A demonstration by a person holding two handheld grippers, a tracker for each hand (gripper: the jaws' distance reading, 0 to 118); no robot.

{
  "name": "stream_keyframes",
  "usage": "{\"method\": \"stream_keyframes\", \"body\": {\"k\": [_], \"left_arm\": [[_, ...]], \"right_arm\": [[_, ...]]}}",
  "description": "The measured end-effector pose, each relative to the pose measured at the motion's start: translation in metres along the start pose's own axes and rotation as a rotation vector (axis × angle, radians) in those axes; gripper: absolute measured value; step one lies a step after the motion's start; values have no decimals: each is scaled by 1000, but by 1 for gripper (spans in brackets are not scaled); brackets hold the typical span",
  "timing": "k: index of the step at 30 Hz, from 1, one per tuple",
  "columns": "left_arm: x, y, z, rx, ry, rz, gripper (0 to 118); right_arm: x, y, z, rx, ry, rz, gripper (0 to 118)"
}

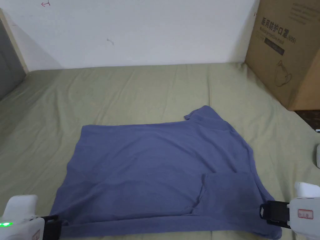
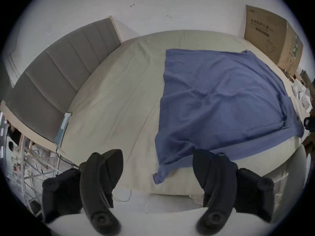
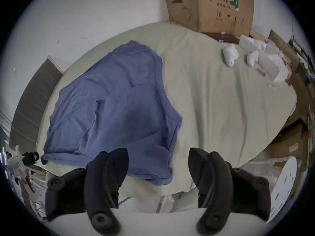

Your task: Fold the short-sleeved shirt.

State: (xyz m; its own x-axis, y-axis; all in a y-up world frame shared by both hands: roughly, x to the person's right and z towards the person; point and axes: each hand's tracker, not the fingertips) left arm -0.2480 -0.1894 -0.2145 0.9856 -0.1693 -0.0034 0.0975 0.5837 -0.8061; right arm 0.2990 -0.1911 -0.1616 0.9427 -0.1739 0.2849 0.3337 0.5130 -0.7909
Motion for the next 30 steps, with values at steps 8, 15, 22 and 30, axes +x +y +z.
{"method": "stream_keyframes", "body": {"k": [8, 15, 22, 30], "left_arm": [[5, -35, 34, 7, -253, 136, 0], [19, -54, 33, 21, -115, 11, 25], [-1, -25, -13, 22, -16, 22, 88], [1, -24, -44, -90, -93, 106, 0]], "right_arm": [[-18, -31, 27, 107, 58, 5, 0], [-19, -47, 6, 16, 45, 7, 0], [-16, -43, -3, -19, 51, -10, 0], [-11, -50, -7, -52, 47, -29, 0]]}}
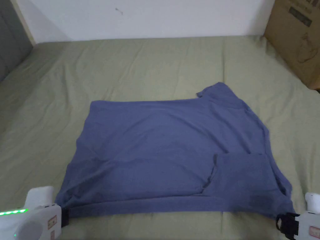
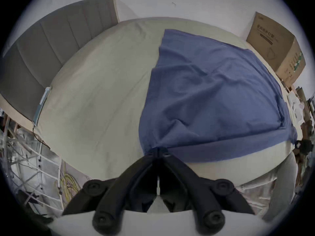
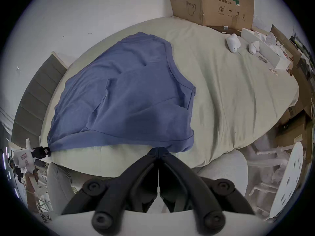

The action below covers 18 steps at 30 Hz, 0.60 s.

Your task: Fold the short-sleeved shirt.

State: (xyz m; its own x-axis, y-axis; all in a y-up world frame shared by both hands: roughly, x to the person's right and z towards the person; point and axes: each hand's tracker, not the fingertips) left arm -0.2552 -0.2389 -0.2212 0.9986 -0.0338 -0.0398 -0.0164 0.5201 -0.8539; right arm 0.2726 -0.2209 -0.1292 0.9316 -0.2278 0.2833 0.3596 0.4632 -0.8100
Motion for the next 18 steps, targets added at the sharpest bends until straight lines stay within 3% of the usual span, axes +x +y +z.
{"method": "stream_keyframes", "body": {"k": [4, 5, 7, 10, 11, 12, 13, 14, 16, 18], "left_arm": [[-4, 6, 15, 7, -19, 35, 0], [-4, 7, 17, 10, -17, 32, 0], [-4, 11, 21, 11, -18, 23, 0], [-1, 12, 24, 8, -19, 10, 0], [-1, 14, 24, 5, -20, 13, 0], [-3, 11, 22, 3, -21, 16, 0], [-3, 12, 21, 0, -20, 21, 0], [-3, 12, 21, -6, -24, 29, 0], [-7, 9, 19, -15, -24, 39, 0], [-6, 10, 22, -19, -23, 34, 0]], "right_arm": [[1, 3, 4, 36, -18, 48, 0], [0, 7, 4, 43, -34, 78, 13], [-3, 14, 2, 45, -51, 106, 73], [3, 27, -10, 39, -26, 115, 72], [5, 29, -18, 16, -35, 109, 65], [8, 29, -24, 4, -41, 96, 39], [11, 28, -30, -5, -36, 85, 0], [12, 27, -34, -11, -62, 44, 0], [15, 24, -33, -57, 10, 56, 0], [12, 22, -23, -23, -32, 80, 0]]}}
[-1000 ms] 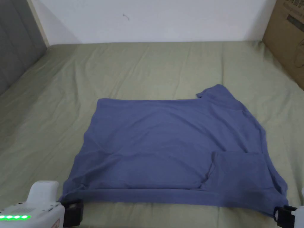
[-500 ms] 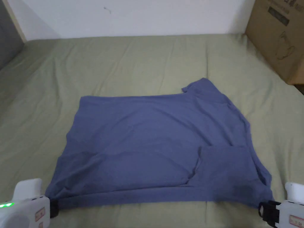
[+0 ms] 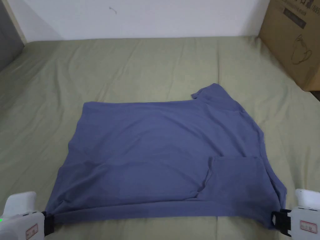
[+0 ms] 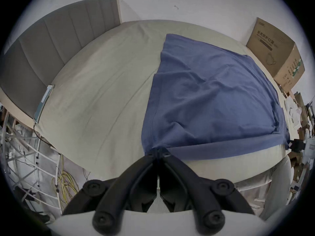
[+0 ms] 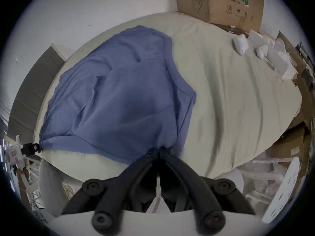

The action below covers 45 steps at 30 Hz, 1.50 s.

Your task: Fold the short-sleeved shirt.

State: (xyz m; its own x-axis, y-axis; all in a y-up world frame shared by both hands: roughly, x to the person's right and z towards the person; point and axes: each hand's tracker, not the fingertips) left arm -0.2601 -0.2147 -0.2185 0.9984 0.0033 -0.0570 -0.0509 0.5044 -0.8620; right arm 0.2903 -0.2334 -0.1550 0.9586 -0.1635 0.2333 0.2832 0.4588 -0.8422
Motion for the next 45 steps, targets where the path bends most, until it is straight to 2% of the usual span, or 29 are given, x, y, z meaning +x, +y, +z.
{"method": "stream_keyframes", "body": {"k": [5, 12, 18, 21, 22, 23, 24, 25, 26, 27, 31, 32, 33, 34, 35, 36, 37, 38, 41, 43, 44, 45], "left_arm": [[0, 11, 9, 5, 0, -2, 0], [6, 59, 16, 49, -5, -7, 0], [24, 132, -29, 64, 22, -68, 0], [33, 157, -67, 19, 55, -98, 1], [31, 161, -80, 13, 53, -113, 10], [35, 163, -88, 2, 81, -125, 28], [36, 163, -90, -10, 138, -140, 50], [34, 162, -91, -1, 117, -142, 79], [28, 160, -91, 7, 101, -130, 91], [24, 159, -86, 16, 79, -104, 93], [10, 143, -50, 49, 17, -25, 91], [5, 137, -42, 54, 3, -14, 88], [2, 131, -35, 57, -13, 4, 77], [3, 119, -21, 65, -31, 20, 44], [0, 109, -13, 72, -45, 28, 25], [0, 100, -10, 84, -78, 62, 16], [-1, 89, -8, 77, -65, 66, 16], [0, 75, -7, 71, -68, 77, 0], [5, 51, -15, 5, -71, 57, 0], [6, 46, -21, -9, -61, 47, 0], [6, 46, -23, -3, -59, 50, 3], [6, 51, -24, -8, -55, 48, 15]], "right_arm": [[4, 13, 19, 39, 34, -42, 0], [0, 71, 26, 99, 67, -38, 0], [-1, 147, -24, 116, 29, -25, 0], [0, 166, -63, 40, 26, -70, 0], [-1, 166, -72, 26, 25, -69, 0], [-3, 167, -80, 1, 15, -54, 1], [-4, 166, -83, -27, -3, -31, 12], [-7, 164, -82, -20, -23, -12, 44], [-9, 161, -79, -6, -26, -7, 66], [-9, 158, -72, 6, -15, 0, 66], [-12, 146, -39, 71, -19, 31, 66], [-12, 142, -29, 92, -14, 33, 63], [-13, 137, -21, 105, -7, 32, 54], [-13, 131, -12, 116, 8, 29, 17], [-13, 122, -5, 120, 28, 29, 0], [-15, 114, -1, 115, 62, -3, 0], [-13, 104, 1, 106, 104, -43, 0], [-13, 94, 0, 61, 144, -40, 0], [-18, 69, -6, 51, 72, -22, 0], [-14, 60, -10, 37, 69, -46, 0], [-13, 56, -11, 30, 82, -73, 0], [-12, 54, -11, 29, 82, -80, 0]]}}
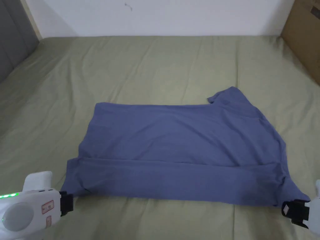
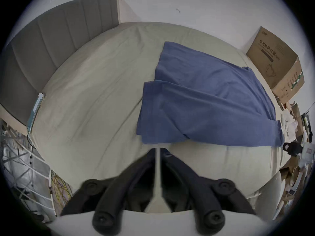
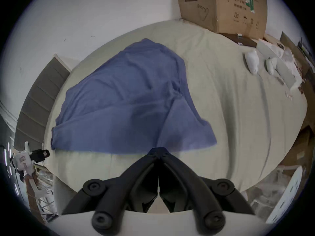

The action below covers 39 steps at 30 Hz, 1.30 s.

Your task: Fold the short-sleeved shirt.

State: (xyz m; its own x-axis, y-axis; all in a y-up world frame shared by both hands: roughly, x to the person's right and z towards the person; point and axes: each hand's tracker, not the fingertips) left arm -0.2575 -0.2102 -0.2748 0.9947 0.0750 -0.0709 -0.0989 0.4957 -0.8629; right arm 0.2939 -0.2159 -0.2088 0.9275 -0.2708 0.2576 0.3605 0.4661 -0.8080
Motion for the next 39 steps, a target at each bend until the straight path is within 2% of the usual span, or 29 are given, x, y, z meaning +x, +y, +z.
{"method": "stream_keyframes", "body": {"k": [1, 2, 3, 7, 8, 9, 10, 13, 14, 15, 16, 17, 18, 21, 22, 24, 25, 26, 27, 28, 37, 39], "left_arm": [[1, 4, -5, -9, -2, 1, 50], [2, 6, -9, -21, -5, 4, 74], [2, 7, -13, -14, -14, 7, 86], [3, 26, -35, 5, 9, 5, 83], [1, 29, -41, 6, -2, 8, 75], [-4, 29, -51, 1, -36, 23, 51], [-2, 27, -60, -26, -48, 33, 20], [4, 19, -55, 7, -33, -20, 12], [6, 22, -50, 8, -42, -20, 11], [6, 24, -49, 4, -48, -25, 11], [7, 27, -49, 0, -44, -37, 11], [3, 29, -48, -6, -46, -43, 11], [4, 30, -46, -6, -51, -36, 11], [0, 31, -45, -9, -62, -28, 11], [1, 32, -43, -8, -63, -28, 11], [3, 33, -41, -11, -64, -35, 11], [0, 32, -43, -12, -64, -41, 11], [1, 33, -42, -14, -63, -43, 11], [1, 34, -40, -17, -63, -45, 11], [2, 35, -38, -16, -59, -50, 10], [-1, 33, 0, 53, -62, -154, 8], [0, 28, 11, 51, -45, -174, 8]], "right_arm": [[0, -1, 2, 4, -5, -1, 0], [0, -2, 4, 8, -18, 3, 0], [-1, -2, 4, 9, -28, 10, 0], [5, -1, 7, 11, -34, 0, 0], [7, -2, 7, 11, -36, -13, 0], [8, -2, 6, 10, -37, -21, 0], [9, -3, 5, 10, -40, -30, 0], [12, -6, 3, 9, -46, -50, 0], [12, -6, 3, 16, -50, -54, 3], [12, -4, 4, 25, -54, -58, 24], [12, 0, 5, 44, -48, -74, 61], [13, 6, 4, 63, -24, -89, 76], [14, 11, 3, 74, -7, -99, 76], [20, 26, -14, 92, -51, -90, 76], [24, 29, -26, 56, -90, -89, 76], [28, 29, -46, -33, -77, -107, 74], [27, 26, -50, -54, -61, -110, 54], [24, 23, -53, -46, -64, -83, 25], [17, 21, -49, -26, -57, -75, 11], [10, 22, -46, -20, -109, -35, 9], [14, 43, 22, 56, 20, -86, 6], [14, 40, 35, 76, 0, -50, 6]]}}
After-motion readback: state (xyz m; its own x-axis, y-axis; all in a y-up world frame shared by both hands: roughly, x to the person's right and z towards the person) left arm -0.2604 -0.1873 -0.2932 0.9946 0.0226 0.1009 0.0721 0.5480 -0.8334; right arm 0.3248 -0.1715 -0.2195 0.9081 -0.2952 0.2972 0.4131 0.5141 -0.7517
